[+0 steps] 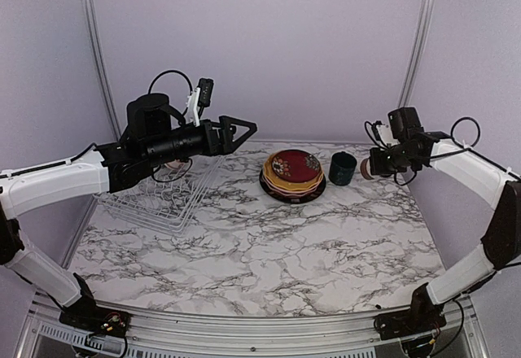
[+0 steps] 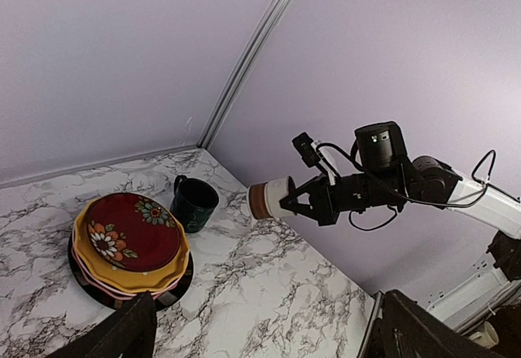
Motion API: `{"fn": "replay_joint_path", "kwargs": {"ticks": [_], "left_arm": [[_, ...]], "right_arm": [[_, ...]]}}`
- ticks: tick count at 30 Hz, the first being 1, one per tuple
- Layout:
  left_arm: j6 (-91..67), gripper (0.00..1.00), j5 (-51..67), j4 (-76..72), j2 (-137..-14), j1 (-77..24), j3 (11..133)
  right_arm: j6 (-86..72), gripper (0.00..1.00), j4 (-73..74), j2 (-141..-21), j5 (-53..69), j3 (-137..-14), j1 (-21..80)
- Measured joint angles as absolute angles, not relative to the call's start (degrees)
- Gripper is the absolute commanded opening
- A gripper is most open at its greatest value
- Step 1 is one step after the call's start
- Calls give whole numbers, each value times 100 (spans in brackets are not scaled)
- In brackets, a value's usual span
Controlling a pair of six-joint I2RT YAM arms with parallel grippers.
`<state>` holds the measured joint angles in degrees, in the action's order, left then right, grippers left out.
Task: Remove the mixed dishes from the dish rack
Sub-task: Place the cup at the corner of the board.
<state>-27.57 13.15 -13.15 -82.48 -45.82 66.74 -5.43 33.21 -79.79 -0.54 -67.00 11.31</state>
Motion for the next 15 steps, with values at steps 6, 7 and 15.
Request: {"fn": "replay_joint_path", "kwargs": {"ticks": [6,7,15], "left_arm": [[-2755,99,1267,-1284,-8248,-4582,6674],[-2757,99,1258,-1280,-8248,-4582,6674],[-2757,99,1227,-1205,-8248,-4582,6674]], "right_arm": [[-294,0,3732,-8711,-897,-7341,1127],[-257,0,3771,-8838,-1026,-7478,1127],[-95,0,3931,-9939,-1651,-8152,1063]]}}
